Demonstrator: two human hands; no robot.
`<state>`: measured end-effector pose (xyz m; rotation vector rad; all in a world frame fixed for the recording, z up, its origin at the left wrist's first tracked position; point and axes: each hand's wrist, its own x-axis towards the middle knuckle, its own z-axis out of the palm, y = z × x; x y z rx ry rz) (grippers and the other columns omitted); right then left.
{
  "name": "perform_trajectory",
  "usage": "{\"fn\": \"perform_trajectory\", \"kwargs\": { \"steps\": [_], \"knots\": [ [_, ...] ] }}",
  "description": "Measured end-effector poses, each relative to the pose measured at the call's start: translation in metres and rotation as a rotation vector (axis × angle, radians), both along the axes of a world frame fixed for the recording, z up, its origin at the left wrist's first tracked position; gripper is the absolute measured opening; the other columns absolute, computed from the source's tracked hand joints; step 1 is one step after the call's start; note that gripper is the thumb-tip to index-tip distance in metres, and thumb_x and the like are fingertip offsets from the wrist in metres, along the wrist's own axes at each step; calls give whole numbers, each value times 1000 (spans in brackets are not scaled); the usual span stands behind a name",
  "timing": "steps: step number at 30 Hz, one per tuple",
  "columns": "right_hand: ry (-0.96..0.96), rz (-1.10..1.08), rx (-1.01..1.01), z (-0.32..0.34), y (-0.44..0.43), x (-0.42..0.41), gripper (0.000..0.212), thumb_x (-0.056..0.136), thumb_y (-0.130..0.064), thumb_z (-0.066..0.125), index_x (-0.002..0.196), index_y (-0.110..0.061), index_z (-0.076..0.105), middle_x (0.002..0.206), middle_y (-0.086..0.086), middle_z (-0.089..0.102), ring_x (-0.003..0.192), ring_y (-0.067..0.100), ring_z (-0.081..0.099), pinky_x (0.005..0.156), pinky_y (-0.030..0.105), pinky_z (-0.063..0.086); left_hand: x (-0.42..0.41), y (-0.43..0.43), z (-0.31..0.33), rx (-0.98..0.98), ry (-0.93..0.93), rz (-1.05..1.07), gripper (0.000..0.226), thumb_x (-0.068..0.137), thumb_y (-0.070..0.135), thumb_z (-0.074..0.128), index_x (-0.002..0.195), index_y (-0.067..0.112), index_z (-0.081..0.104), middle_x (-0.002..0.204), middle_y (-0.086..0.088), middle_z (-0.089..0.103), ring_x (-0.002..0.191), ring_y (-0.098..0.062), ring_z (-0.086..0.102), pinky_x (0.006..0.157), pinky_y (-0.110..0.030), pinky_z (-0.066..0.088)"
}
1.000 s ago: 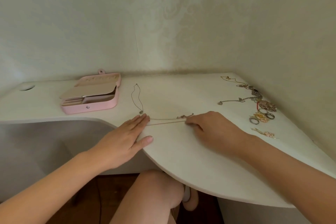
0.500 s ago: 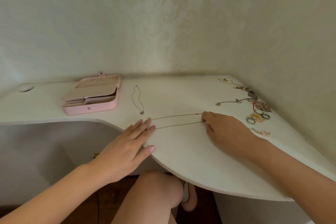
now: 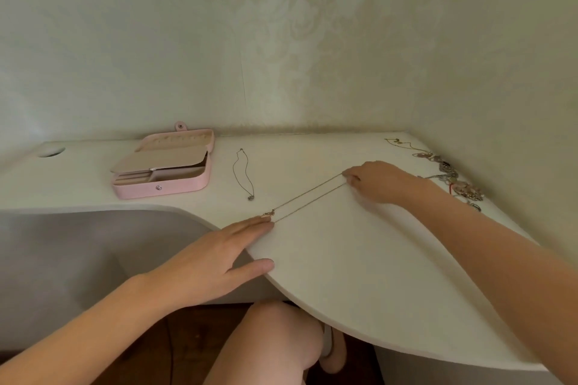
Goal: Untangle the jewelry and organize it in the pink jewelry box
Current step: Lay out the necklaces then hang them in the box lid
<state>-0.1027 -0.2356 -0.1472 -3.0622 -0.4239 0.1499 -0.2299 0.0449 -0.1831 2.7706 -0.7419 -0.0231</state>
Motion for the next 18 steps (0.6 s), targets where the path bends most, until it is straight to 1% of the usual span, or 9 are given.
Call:
{"fn": "perform_trajectory", "kwargs": {
  "steps": [2,4,5,7,8,10,13,16,18],
  "knots": [
    [31,1,-50,7,6,15,40,103,-21,24,134,-15,49,138,6,50,127,25,42,100,32,33,6,2,1,-25,7,5,75,80,73,27,147,42,14,147,34,9,128,21,10,91,8,12],
    [64,1,-83,12,13,32,42,103,-20,24,142,-18,41,149,1,38,136,22,32,107,31,27,15,1,2,-43,-13,0,76,80,72,28,148,38,19,144,30,22,120,17,23,83,7,22],
    [75,4,-90,14,16,41,43,103,-19,24,144,-21,37,152,-1,32,139,21,28,110,31,23,19,-1,3,-38,-30,-4,78,80,73,27,148,35,21,139,26,26,115,15,27,83,4,25],
    [91,21,-73,16,22,61,45,102,-17,25,146,-24,33,154,-3,28,142,20,24,112,32,20,30,-7,5,-9,-56,-17,80,80,72,24,148,31,25,132,19,30,111,10,30,89,-3,27],
    [102,25,-44,16,25,72,45,102,-16,26,146,-24,34,154,-3,27,142,19,23,113,32,18,36,-10,6,4,-65,-17,78,81,70,25,148,29,25,129,17,32,112,7,31,92,-7,28],
    [122,22,26,13,30,92,46,101,-15,28,145,-25,34,155,-4,26,142,18,22,114,32,16,49,-16,8,16,-80,-2,77,86,66,32,150,27,17,127,14,33,114,1,35,94,-12,31],
    [157,19,133,7,39,120,48,99,-14,32,145,-27,35,155,-3,25,142,19,23,114,32,17,68,-21,9,2,-62,22,74,91,58,42,151,25,13,132,12,30,115,-3,39,96,-15,33],
    [173,59,185,0,51,141,50,98,-13,34,145,-29,34,153,-2,29,140,21,27,114,33,21,85,-21,13,-63,-31,34,62,93,47,46,148,26,25,144,14,20,116,-4,45,98,-16,35],
    [158,95,178,-4,60,150,51,97,-12,34,145,-29,34,150,2,33,137,23,30,112,34,24,97,-14,16,-94,-105,54,51,96,38,47,144,25,35,148,14,22,113,-6,50,96,-14,35]
  ]
}}
